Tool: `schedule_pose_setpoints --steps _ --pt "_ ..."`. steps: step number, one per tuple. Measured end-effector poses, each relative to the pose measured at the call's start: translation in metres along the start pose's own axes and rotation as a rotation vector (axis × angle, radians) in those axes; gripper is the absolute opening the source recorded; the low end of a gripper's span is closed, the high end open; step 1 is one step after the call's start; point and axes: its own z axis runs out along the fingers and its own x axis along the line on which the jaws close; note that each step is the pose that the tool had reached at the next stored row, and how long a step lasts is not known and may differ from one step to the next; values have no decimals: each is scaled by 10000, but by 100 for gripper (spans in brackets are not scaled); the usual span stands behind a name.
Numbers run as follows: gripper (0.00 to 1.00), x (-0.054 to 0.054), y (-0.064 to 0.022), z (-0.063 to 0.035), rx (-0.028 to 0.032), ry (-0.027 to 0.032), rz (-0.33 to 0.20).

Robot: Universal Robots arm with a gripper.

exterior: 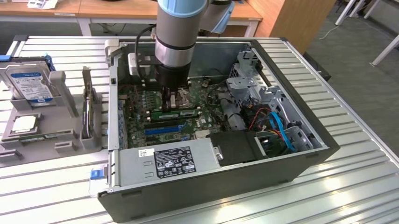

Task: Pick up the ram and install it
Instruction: 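Press down the ram until it locks into place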

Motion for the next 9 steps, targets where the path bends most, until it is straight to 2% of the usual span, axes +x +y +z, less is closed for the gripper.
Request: schedule_pose_setpoints --steps 9 --pt "10 1 0 10 -1 1 0"
